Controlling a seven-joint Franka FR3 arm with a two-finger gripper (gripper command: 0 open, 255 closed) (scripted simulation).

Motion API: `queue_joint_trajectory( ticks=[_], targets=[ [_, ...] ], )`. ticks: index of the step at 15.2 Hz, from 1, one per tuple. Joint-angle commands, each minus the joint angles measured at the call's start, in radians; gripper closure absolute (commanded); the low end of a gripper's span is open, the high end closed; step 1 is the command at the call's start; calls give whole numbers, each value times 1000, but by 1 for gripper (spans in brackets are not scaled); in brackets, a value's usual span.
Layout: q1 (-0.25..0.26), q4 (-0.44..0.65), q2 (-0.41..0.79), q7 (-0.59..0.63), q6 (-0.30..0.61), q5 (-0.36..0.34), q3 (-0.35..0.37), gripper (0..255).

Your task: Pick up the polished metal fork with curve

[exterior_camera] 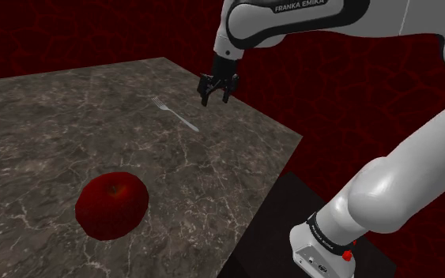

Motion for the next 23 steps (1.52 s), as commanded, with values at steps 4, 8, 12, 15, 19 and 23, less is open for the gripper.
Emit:
queue_joint_trajectory(
  ticks=[4, 8, 12, 15, 19, 23],
  targets=[
    [20, 151, 176, 41, 50, -41, 21, 0],
    [44, 299, 324, 72, 67, -81, 28, 0],
    [76, 475, 478, 97, 62, -120, 28, 0],
    [93, 556, 552, 106, 63, -137, 25, 0],
    [93, 530, 571, 109, 108, -142, 22, 0],
    [94, 515, 585, 111, 136, -145, 21, 0]
  ],
)
